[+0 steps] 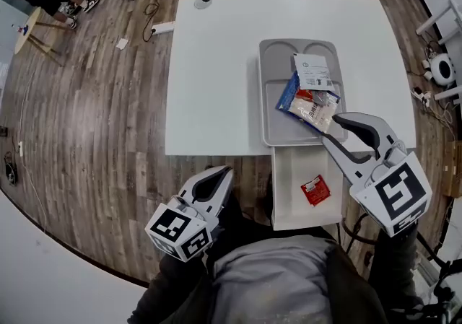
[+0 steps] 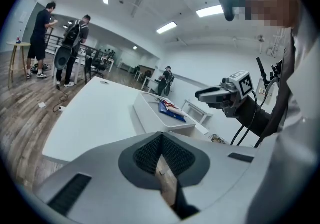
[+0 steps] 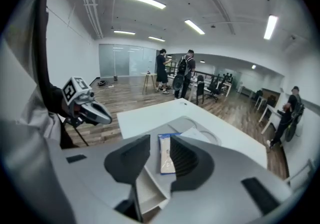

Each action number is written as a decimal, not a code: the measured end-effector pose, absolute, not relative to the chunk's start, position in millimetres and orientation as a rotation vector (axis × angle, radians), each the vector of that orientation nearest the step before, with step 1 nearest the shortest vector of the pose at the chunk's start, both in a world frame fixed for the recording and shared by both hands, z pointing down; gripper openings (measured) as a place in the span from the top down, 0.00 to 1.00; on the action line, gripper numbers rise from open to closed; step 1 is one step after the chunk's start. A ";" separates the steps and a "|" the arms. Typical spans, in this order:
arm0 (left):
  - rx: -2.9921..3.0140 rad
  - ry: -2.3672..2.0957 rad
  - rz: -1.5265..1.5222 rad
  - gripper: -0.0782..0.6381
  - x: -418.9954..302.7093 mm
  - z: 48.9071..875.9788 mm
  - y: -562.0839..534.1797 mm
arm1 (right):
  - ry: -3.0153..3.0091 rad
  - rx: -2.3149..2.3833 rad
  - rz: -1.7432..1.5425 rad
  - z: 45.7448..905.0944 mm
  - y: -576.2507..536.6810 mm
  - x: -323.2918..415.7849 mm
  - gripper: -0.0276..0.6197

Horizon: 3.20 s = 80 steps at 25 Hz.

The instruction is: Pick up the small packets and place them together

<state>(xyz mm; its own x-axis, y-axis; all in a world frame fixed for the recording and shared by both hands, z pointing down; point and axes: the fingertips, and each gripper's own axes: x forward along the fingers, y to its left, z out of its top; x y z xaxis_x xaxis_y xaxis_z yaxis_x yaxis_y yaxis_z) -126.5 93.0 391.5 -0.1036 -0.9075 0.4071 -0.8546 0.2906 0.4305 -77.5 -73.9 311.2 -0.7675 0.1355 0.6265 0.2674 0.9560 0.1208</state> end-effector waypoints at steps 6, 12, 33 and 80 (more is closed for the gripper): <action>1.601 -1.902 -0.108 0.90 -118.3 398.4 73.6 | -2.130 -0.527 -0.225 399.1 -32.2 -15.6 0.77; 1.602 -1.890 -0.102 0.90 -121.7 400.1 68.8 | -1.812 -0.573 -0.359 465.3 -11.5 27.3 0.74; 1.550 -1.979 -0.136 0.90 -144.0 394.0 93.3 | -1.582 -0.637 -0.520 493.5 2.1 27.0 0.84; 1.497 -1.943 -0.066 0.90 -129.0 404.0 100.3 | -2.435 -0.168 -0.167 362.7 -126.6 -117.6 0.91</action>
